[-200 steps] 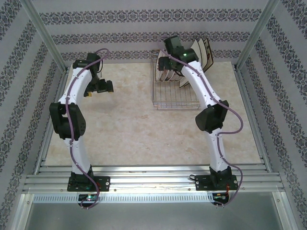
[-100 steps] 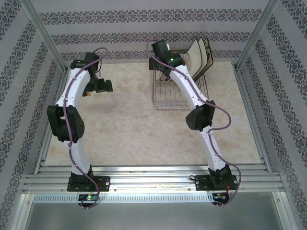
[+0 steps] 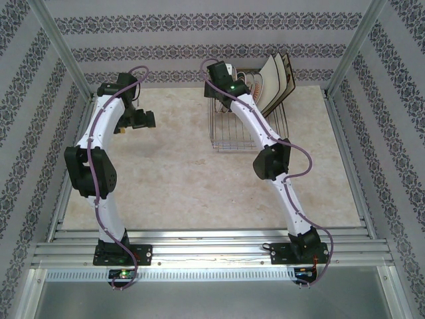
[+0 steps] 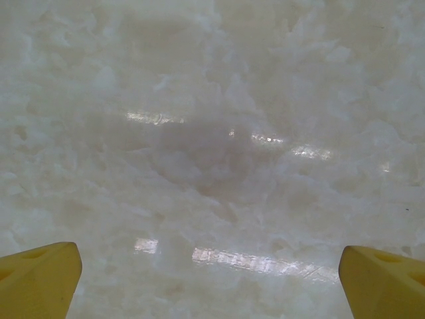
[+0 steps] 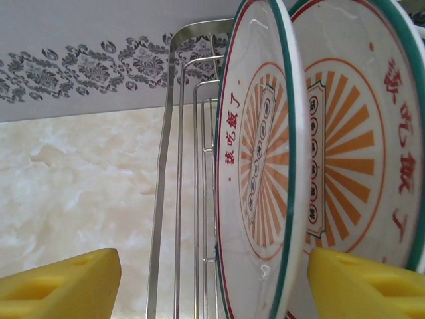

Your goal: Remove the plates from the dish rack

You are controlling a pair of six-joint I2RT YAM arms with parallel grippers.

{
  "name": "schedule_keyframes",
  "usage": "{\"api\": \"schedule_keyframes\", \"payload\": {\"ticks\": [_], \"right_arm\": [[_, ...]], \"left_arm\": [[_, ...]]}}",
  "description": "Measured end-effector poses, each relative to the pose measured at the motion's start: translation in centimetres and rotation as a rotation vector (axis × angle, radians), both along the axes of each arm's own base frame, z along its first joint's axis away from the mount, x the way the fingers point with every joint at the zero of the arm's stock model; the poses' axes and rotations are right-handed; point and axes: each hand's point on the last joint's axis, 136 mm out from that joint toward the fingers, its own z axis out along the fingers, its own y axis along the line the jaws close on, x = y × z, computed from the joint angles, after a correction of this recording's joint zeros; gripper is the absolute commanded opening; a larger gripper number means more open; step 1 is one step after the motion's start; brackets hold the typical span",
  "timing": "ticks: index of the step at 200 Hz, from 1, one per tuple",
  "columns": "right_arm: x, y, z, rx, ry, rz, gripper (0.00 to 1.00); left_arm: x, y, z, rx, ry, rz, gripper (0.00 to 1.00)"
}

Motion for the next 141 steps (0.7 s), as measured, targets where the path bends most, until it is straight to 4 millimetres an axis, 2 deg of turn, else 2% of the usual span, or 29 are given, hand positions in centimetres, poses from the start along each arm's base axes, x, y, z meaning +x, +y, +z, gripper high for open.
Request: {"api": "schedule_keyframes", "payload": {"ticks": [20, 63, 92, 106, 141], "right_arm": [[0.5, 0.0, -0.8, 0.012, -0.003, -0.018, 0.66], [1.1, 0.0, -1.9, 0.019, -0.009, -0.046, 0.41], [1.3, -0.2, -2.0, 0.015, -0.014, -0.062, 0.32], [1.3, -0.3, -2.0, 0.010, -0.018, -0.065, 0.22], [1.3, -2.6, -2.3, -0.058, -0.009, -0.125, 0.03]], "left_arm": [[-0.3, 0.0, 0.1, 0.000, -0.003, 0.000, 1.00], [-0.9, 0.2, 1.2, 0.009, -0.040, 0.003, 1.00], [-0.7, 0.5, 1.5, 0.026, -0.054, 0.008, 1.00], [-0.7, 0.7, 1.4, 0.034, -0.054, 0.010, 1.00], [-0.7, 0.9, 1.3, 0.048, -0.055, 0.014, 1.00]]}}
